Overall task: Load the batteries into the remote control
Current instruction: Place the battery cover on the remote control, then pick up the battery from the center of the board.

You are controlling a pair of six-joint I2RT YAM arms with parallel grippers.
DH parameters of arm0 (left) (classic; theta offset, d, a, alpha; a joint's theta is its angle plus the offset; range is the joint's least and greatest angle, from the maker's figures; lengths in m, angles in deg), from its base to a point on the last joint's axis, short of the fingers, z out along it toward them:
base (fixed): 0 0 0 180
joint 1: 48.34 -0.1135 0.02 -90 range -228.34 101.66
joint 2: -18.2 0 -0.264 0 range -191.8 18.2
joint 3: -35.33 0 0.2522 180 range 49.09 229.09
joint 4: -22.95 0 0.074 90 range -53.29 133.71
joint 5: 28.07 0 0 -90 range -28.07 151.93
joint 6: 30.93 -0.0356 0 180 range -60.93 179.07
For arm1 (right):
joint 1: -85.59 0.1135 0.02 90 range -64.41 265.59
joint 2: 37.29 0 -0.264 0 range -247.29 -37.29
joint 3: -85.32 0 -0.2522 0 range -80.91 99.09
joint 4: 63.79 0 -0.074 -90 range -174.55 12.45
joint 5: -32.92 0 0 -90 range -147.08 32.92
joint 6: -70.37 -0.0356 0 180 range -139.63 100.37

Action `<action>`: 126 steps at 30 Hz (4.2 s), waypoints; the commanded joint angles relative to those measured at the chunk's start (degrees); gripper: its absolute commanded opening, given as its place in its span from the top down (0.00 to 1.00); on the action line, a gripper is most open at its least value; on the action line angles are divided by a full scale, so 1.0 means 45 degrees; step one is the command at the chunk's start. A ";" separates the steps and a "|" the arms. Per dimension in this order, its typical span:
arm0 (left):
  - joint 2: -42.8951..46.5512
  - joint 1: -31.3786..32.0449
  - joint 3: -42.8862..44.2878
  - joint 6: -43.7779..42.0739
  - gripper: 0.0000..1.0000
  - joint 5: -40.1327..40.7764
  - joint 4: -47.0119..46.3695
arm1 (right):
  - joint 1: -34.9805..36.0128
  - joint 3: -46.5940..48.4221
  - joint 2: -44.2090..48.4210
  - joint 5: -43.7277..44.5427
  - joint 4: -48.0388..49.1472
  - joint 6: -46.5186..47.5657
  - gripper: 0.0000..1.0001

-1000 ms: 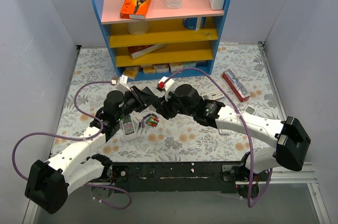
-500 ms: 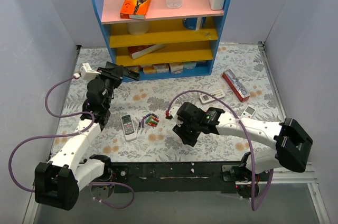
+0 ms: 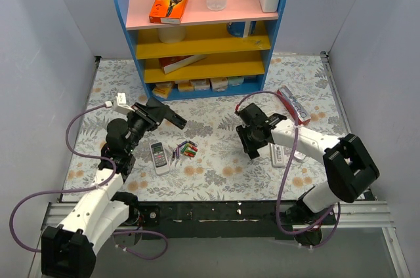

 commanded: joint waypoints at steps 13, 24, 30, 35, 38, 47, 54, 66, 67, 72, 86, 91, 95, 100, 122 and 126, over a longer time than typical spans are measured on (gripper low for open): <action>0.2144 0.1042 0.0052 -0.1443 1.00 -0.1590 0.3919 | -0.0696 0.0030 -0.1310 0.0730 0.1641 -0.1110 0.19; 0.3472 0.1179 0.0227 -0.1443 1.00 -0.0168 0.5599 | 0.0123 0.1592 0.0450 -0.1632 0.1795 0.1156 0.18; 0.4000 0.1179 0.1300 -0.1423 1.00 0.0577 0.7865 | 0.1080 0.3213 -0.1032 -0.2845 0.1833 0.1510 0.30; 0.4604 0.1179 0.1380 -0.1385 1.00 0.1301 0.8726 | 0.2077 0.3952 -0.1990 -0.3176 0.2559 0.1628 0.52; 0.4723 0.1179 0.1244 -0.1754 1.00 0.1398 0.8687 | 0.2545 0.4327 -0.2654 -0.3352 0.2616 0.1997 0.58; 0.4585 0.1179 0.1342 -0.1444 1.00 0.3310 0.9136 | 0.3698 0.6006 -0.4686 -0.3626 0.2695 0.2799 0.58; 0.4547 0.1179 0.1380 -0.1542 1.00 0.3586 0.9585 | 0.4225 0.7295 -0.6208 -0.3431 0.1974 0.3365 0.59; 0.4508 0.1179 0.1439 -0.1522 1.00 0.3430 0.9781 | 0.4460 0.8096 -0.7323 -0.2532 0.1406 0.3893 0.64; 0.4489 0.1179 0.1439 -0.1541 1.00 0.3449 0.9800 | 0.4460 0.8155 -0.7382 -0.2513 0.1348 0.3912 0.64; 0.4508 0.1179 0.1439 -0.1561 1.00 0.3449 0.9839 | 0.4538 0.8116 -0.7539 -0.2513 0.1191 0.4049 0.69; 0.4586 0.1179 0.1283 -0.1346 1.00 0.3391 0.9820 | 0.4656 0.7765 -0.7383 -0.1461 0.1151 0.3953 0.72; 0.4586 0.1179 0.1283 -0.1326 1.00 0.3410 0.9820 | 0.4656 0.7745 -0.7207 -0.1476 0.1152 0.4029 0.72; 0.4625 0.1179 0.1263 -0.1326 1.00 0.3391 0.9801 | 0.4675 0.7668 -0.7382 -0.1634 0.1035 0.4127 0.72; 0.4625 0.1179 0.1283 -0.1365 1.00 0.3332 0.9801 | 0.4714 0.7316 -0.7363 -0.1653 0.0996 0.4205 0.72; 0.5406 0.1179 -0.0512 -0.1385 1.00 0.0638 0.6853 | 0.4793 0.4175 -0.4087 -0.1068 0.1171 0.3874 0.99; 0.5193 0.1179 -0.1156 -0.1249 1.00 -0.0435 0.5236 | 0.4714 0.3469 -0.2737 -0.0951 0.0899 0.3406 0.99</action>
